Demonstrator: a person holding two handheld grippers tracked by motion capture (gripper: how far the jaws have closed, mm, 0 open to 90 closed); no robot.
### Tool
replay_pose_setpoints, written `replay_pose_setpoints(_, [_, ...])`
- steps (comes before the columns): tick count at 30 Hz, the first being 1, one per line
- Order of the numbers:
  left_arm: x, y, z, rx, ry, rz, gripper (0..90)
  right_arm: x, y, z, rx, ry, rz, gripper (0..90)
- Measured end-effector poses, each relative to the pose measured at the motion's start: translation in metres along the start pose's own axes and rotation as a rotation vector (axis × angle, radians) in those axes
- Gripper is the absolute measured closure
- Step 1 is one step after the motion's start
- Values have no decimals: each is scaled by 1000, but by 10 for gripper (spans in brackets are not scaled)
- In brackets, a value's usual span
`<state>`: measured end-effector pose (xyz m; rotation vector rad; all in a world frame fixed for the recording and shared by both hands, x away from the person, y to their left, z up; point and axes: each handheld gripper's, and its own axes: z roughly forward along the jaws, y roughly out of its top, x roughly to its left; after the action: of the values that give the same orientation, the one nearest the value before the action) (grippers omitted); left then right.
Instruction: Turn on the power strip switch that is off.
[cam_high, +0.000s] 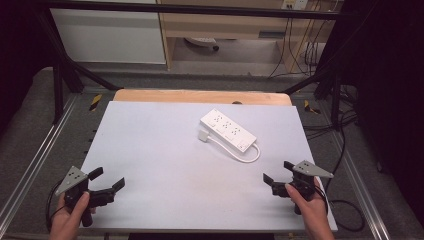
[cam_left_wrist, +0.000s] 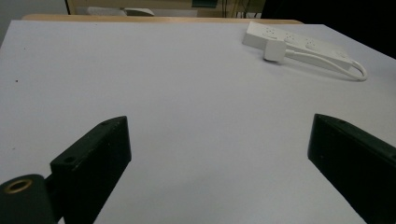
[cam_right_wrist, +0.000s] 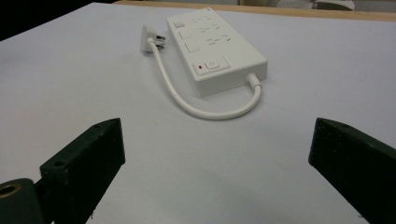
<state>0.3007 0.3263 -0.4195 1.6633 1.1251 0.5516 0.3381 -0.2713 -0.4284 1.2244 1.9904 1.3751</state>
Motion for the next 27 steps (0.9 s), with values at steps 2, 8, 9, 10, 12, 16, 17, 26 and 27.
replay_pose_setpoints(2, [0, 0, 0, 0, 0, 0, 61, 1, 4, 0, -3, 2, -13, 34])
replay_pose_setpoints(8, [0, 0, 1, 6, -1, 3, 61, 5, 18, 5, -11, 17, -35, 32])
replay_pose_setpoints(9, [0, 0, 1, 7, 0, 4, 61, 5, 20, 7, -15, 21, -31, 33])
replay_pose_setpoints(10, [0, 0, 1, 7, 0, 4, 61, 5, 22, 8, -23, 24, -26, 33])
replay_pose_setpoints(12, [0, 0, 1, 8, 0, 4, 61, 5, 24, 9, -24, 26, -26, 33])
replay_pose_setpoints(16, [0, -1, 1, 10, 2, -3, 61, 5, 32, 13, -35, 30, -31, 35])
replay_pose_setpoints(17, [0, -1, 1, 10, 3, -4, 61, 5, 34, 14, -39, 32, -31, 35])
replay_pose_setpoints(26, [1, -1, 1, 10, 0, -5, 61, 7, 53, 24, -57, 51, -39, 34])
replay_pose_setpoints(27, [1, -1, 1, 11, 0, -6, 61, 7, 55, 25, -59, 51, -43, 35])
